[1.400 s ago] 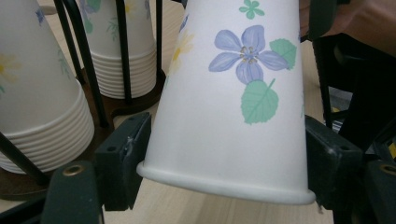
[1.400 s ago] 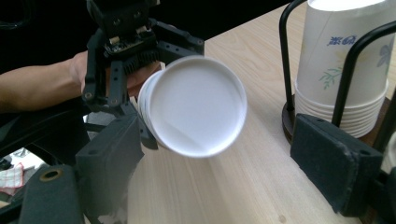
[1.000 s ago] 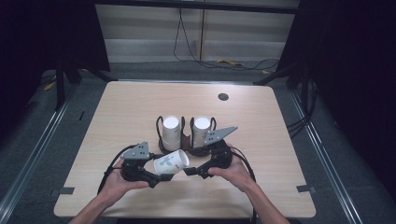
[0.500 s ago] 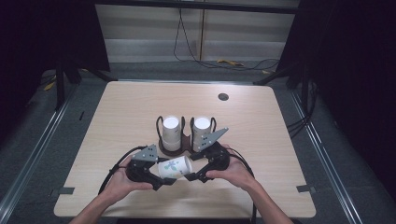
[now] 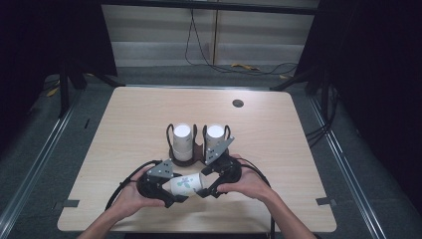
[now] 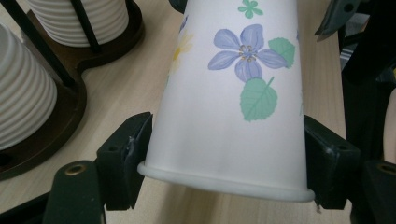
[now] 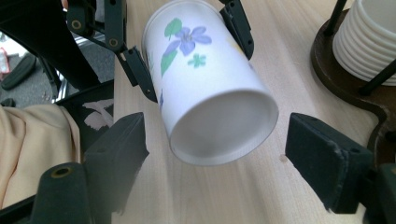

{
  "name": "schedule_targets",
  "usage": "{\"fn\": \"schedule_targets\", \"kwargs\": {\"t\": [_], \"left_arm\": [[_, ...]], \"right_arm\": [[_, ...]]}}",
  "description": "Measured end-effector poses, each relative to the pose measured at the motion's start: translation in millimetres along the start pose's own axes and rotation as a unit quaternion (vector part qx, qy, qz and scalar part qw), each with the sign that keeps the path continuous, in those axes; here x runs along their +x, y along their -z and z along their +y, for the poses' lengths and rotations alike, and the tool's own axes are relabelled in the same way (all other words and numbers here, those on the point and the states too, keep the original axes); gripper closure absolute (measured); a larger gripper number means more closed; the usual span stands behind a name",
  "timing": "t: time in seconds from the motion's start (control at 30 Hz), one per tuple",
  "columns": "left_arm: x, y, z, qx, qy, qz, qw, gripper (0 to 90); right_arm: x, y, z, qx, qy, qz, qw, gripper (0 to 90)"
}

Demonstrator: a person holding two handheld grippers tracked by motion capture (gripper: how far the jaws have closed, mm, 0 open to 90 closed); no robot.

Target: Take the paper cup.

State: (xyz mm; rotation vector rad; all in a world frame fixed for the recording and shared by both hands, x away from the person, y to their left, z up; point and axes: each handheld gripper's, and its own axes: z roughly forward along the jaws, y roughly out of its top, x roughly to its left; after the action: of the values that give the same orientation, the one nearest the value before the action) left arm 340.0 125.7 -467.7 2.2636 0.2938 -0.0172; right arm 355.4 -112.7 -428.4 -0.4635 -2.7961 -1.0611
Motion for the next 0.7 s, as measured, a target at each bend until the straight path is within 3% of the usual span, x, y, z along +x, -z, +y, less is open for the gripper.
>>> {"fn": "schedule_targets", "kwargs": {"t": [0.37, 0.7], "left_arm": [[-4.8, -4.3, 1.6, 0.012, -0.016, -0.002, 0.9998, 26.6], [-5.4, -4.3, 1.6, 0.016, -0.024, -0.003, 0.9996, 26.5]], "right_arm": [[0.9, -13.6, 10.2, 0.060, 0.021, 0.021, 0.9977, 29.1], [0.8, -19.7, 16.4, 0.077, 0.034, 0.030, 0.9960, 31.9]]}}
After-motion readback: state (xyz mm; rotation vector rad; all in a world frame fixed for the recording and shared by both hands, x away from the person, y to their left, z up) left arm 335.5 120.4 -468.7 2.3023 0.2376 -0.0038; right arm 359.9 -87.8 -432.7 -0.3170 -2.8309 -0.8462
